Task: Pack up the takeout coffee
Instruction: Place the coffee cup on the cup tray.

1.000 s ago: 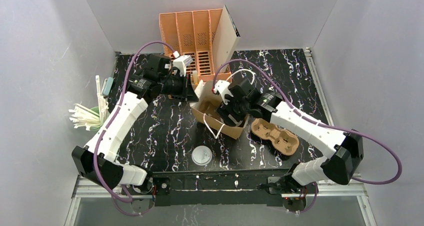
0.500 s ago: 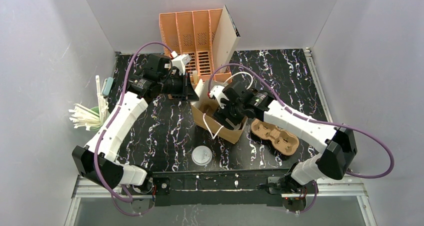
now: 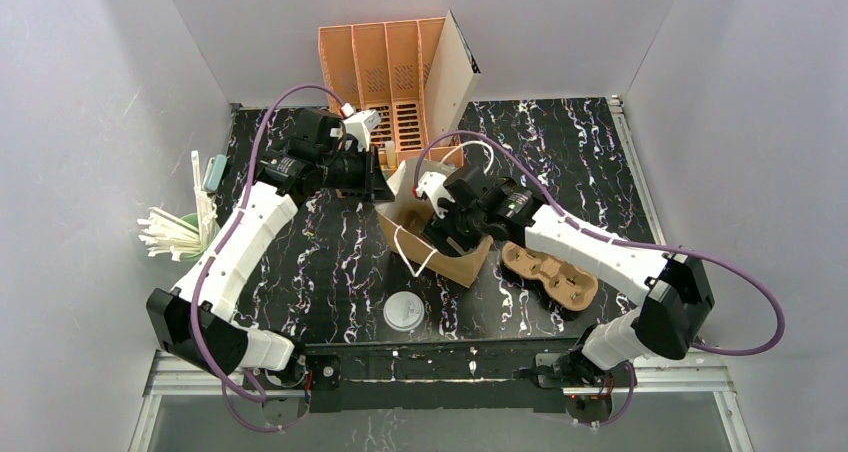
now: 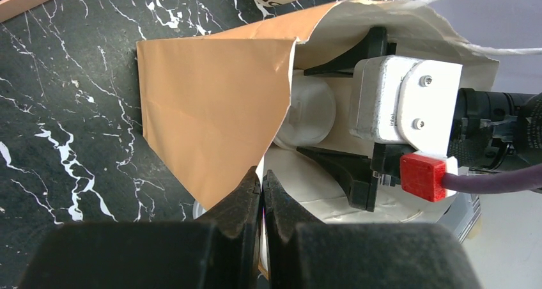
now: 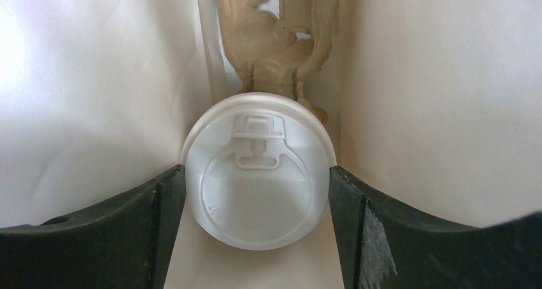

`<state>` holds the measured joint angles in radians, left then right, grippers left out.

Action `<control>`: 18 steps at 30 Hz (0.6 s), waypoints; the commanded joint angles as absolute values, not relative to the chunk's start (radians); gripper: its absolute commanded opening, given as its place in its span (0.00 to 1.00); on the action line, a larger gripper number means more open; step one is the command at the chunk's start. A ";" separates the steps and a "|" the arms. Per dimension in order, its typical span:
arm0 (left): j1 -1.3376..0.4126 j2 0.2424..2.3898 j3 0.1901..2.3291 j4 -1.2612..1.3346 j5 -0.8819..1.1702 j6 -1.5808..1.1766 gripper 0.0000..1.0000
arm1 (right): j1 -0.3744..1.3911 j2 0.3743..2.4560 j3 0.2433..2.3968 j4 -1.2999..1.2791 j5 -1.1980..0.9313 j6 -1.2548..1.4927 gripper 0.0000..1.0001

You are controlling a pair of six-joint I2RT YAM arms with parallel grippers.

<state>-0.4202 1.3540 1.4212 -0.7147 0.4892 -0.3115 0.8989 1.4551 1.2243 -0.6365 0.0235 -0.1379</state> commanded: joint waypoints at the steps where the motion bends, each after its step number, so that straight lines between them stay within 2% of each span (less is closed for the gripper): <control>1: -0.420 1.334 1.410 -0.724 0.519 -0.295 0.02 | 0.897 1.502 1.154 -0.623 0.029 -0.162 0.39; 18: -0.420 1.335 1.480 -0.734 0.374 -0.271 0.02 | 0.893 1.586 1.176 -0.770 0.019 -0.124 0.38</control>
<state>-0.4202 1.3540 1.4277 -0.7311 0.4011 -0.2859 0.8967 1.4853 1.2194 -0.5743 0.0105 -0.1333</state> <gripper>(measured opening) 0.021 0.839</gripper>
